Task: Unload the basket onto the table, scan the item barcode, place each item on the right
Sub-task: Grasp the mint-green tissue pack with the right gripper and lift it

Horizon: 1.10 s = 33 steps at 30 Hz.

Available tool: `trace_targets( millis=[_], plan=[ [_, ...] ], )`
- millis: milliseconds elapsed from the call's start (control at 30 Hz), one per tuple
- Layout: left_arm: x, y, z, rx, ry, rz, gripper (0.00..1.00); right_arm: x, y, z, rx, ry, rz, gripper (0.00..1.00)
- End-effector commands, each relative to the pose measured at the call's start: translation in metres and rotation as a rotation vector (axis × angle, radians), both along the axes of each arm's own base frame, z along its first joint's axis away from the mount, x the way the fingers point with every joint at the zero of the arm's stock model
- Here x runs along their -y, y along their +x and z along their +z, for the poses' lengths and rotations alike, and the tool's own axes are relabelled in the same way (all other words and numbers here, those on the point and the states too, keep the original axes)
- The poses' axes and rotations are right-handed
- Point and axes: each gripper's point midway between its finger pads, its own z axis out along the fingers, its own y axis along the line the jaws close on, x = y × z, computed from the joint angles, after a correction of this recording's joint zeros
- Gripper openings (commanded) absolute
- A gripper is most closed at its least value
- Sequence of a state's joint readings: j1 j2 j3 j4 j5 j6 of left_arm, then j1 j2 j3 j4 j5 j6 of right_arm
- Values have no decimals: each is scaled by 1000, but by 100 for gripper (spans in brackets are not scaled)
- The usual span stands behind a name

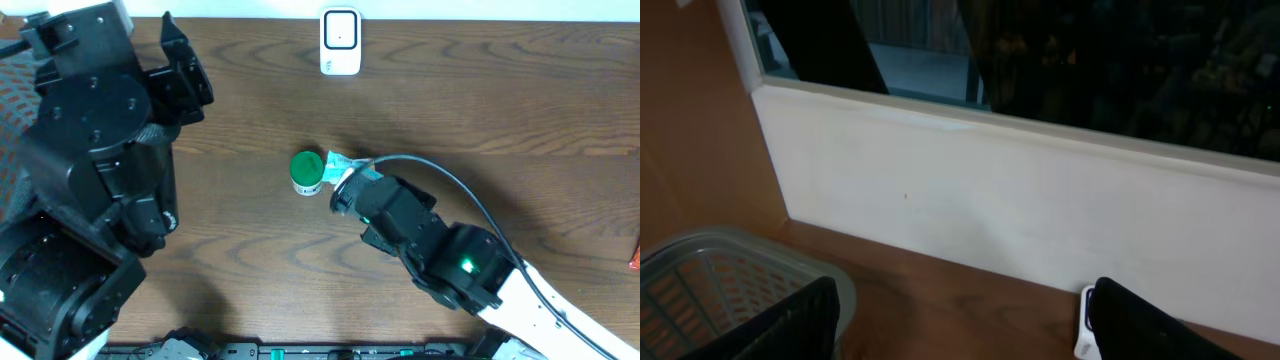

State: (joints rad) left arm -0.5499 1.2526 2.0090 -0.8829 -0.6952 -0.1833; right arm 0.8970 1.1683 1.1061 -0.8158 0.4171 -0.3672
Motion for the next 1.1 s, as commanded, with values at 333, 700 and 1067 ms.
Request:
trace_targets(
  millis=[333, 700, 1067],
  plan=[
    [-8, -6, 3, 11, -8, 27, 80, -37, 38, 110, 599, -283, 355, 1],
    [-7, -5, 4, 17, -12, 27, 80, -44, 34, 104, 636, -452, 521, 1],
    [-7, -5, 5, 18, -12, 27, 80, -43, 34, 103, 598, -347, 459, 1]
  ],
)
